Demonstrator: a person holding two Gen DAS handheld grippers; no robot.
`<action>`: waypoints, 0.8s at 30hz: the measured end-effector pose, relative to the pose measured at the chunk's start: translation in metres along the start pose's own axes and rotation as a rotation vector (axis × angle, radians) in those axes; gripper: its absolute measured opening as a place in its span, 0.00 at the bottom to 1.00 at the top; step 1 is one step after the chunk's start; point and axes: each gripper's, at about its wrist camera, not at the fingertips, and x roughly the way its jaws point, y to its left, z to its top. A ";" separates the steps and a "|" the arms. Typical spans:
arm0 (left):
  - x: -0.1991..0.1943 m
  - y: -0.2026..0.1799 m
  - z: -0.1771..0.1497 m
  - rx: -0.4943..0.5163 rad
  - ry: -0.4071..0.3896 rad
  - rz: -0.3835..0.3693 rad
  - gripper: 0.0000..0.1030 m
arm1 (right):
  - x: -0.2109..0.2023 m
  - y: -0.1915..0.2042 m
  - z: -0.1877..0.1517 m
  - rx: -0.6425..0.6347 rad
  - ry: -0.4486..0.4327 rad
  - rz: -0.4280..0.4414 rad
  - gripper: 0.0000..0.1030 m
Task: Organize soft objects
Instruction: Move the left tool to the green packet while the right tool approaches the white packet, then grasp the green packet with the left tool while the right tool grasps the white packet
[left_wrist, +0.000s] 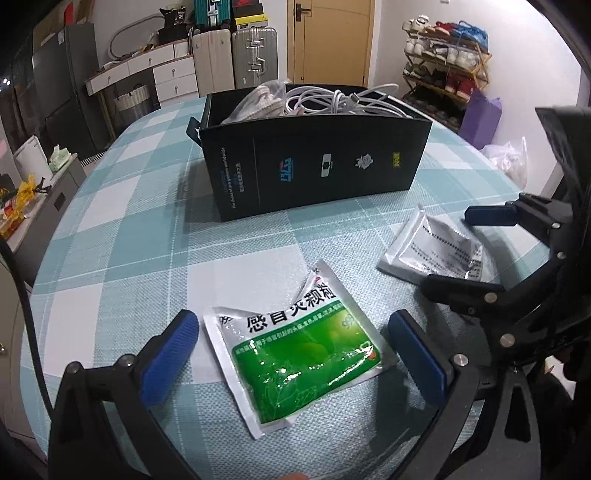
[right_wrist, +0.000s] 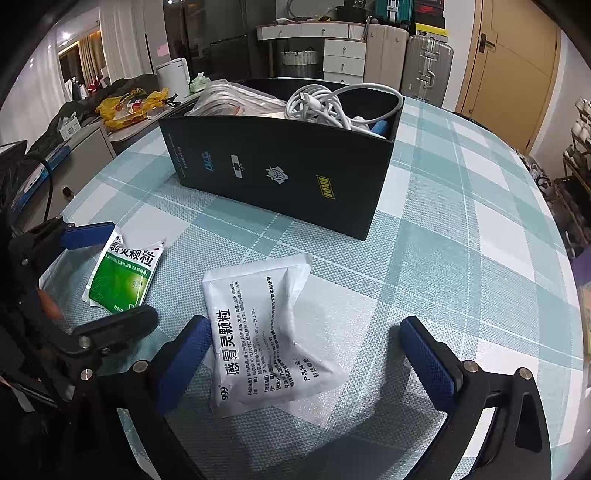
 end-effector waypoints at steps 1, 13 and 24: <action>0.000 0.001 0.000 0.001 0.003 0.003 1.00 | 0.000 0.000 0.000 0.000 0.000 0.000 0.99; -0.003 0.025 -0.001 -0.017 0.045 0.017 1.00 | 0.001 0.000 0.000 -0.003 0.000 0.001 0.99; -0.008 0.022 -0.001 -0.003 0.008 0.005 0.74 | 0.002 0.001 -0.001 0.001 0.007 0.002 0.99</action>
